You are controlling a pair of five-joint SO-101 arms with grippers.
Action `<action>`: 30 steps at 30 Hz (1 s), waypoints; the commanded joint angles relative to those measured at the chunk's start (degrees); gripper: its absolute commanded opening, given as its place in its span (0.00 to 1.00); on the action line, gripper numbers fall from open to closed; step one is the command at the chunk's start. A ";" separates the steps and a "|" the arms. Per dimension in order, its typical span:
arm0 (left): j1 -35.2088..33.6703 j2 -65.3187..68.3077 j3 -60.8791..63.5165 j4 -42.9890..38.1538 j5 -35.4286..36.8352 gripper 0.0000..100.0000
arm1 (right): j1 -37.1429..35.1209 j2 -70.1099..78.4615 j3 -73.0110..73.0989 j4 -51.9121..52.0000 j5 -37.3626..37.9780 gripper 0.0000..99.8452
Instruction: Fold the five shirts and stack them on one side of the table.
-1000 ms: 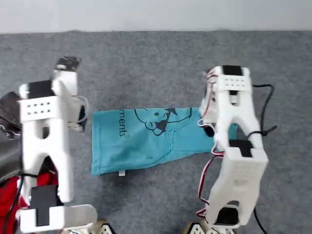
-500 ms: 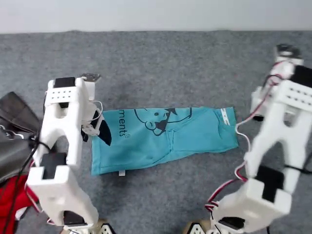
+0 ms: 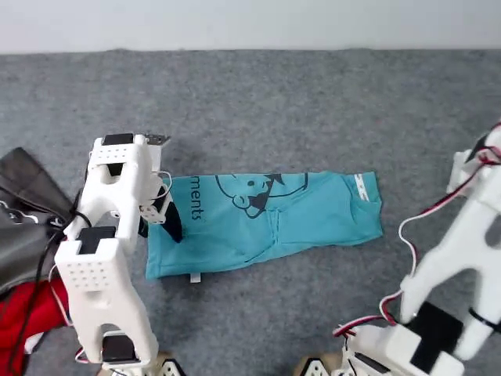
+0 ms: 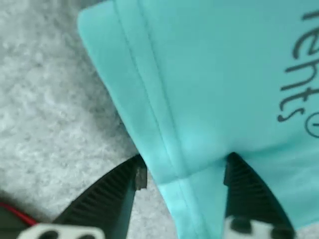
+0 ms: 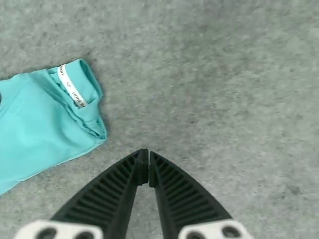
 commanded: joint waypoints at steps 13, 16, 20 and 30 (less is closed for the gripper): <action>-5.45 -3.60 -1.19 -1.23 -0.35 0.01 | 5.67 -6.99 -0.18 2.33 0.88 0.01; -9.41 -7.82 -1.27 -1.14 -1.58 0.01 | 5.93 -7.69 -0.18 2.33 0.88 0.01; -9.49 -12.13 -1.19 2.46 -5.45 0.01 | 5.67 -8.66 2.55 2.33 0.97 0.01; 3.96 -22.42 -1.27 8.00 -4.04 0.01 | 5.58 -15.69 14.42 1.89 0.97 0.01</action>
